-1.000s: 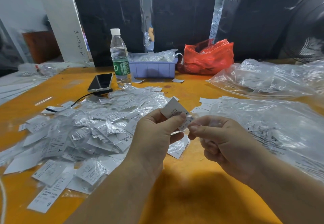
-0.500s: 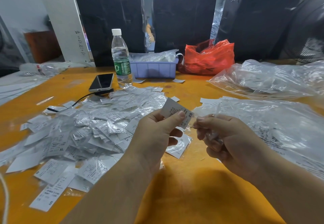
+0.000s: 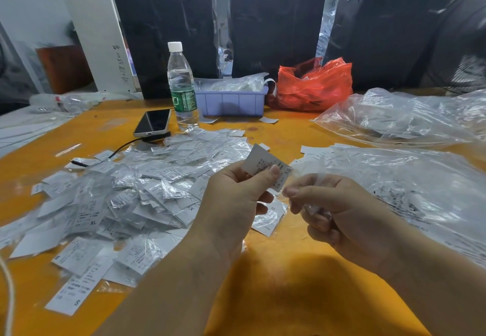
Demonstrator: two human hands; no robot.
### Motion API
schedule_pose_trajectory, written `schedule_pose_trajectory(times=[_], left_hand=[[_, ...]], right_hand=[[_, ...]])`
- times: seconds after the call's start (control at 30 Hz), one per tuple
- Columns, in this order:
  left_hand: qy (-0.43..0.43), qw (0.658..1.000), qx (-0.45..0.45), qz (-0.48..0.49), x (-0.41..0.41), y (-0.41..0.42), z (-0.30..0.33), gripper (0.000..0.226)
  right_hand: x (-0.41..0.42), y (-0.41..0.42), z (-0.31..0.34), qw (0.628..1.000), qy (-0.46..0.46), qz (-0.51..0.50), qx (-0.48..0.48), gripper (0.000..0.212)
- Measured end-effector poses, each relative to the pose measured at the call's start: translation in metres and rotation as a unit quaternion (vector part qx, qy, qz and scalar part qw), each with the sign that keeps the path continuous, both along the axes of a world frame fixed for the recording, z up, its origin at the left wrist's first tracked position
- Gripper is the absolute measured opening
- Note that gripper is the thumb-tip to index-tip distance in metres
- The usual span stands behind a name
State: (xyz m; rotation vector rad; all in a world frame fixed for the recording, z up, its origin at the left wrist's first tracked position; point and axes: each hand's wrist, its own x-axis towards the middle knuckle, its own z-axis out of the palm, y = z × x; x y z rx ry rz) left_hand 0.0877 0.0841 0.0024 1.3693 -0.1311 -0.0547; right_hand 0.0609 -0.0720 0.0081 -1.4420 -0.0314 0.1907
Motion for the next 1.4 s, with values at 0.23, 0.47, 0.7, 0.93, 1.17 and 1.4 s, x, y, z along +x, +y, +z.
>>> schedule_pose_trajectory(times=[0.23,0.47,0.7,0.93,1.17,1.4], left_hand=[[-0.002,1.000,0.003,-0.003,-0.001,-0.005,-0.002,0.018],[0.037,0.998,-0.044,-0.005,-0.004,-0.008,-0.003,0.022],[0.048,0.996,-0.069,-0.020,-0.005,-0.009,-0.003,0.021],[0.037,0.999,-0.017,-0.036,-0.004,-0.007,-0.005,0.011],[0.015,0.999,0.035,-0.028,-0.004,-0.007,-0.003,0.010],[-0.050,0.996,0.068,0.039,-0.001,0.001,0.001,0.014]], right_hand=[[0.000,0.000,-0.001,1.000,-0.010,0.002,0.008,0.013],[-0.001,0.003,-0.001,0.997,-0.063,-0.045,-0.031,0.005],[-0.003,0.005,-0.003,0.994,-0.087,-0.046,-0.044,0.015],[-0.001,0.003,-0.005,0.992,-0.094,-0.077,-0.019,0.007],[0.001,0.000,-0.002,0.991,-0.093,-0.092,-0.007,0.006],[0.004,-0.004,0.000,0.992,-0.077,-0.095,-0.001,0.004]])
